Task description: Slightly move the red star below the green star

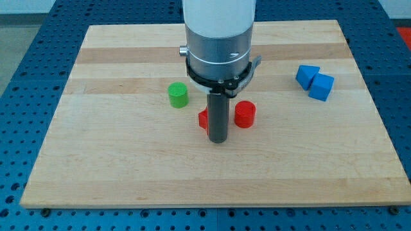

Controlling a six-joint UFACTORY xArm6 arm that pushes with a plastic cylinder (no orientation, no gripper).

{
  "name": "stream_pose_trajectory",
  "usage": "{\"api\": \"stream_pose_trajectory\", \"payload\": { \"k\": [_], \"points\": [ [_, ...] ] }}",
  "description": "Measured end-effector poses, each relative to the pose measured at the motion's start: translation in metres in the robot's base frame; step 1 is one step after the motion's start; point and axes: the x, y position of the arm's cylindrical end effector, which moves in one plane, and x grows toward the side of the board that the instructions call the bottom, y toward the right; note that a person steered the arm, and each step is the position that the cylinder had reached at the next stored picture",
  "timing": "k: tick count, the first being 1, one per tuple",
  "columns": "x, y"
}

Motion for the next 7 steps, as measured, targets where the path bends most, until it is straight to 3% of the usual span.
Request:
{"api": "stream_pose_trajectory", "payload": {
  "k": [7],
  "points": [
    [-0.016, -0.018]
  ]
}}
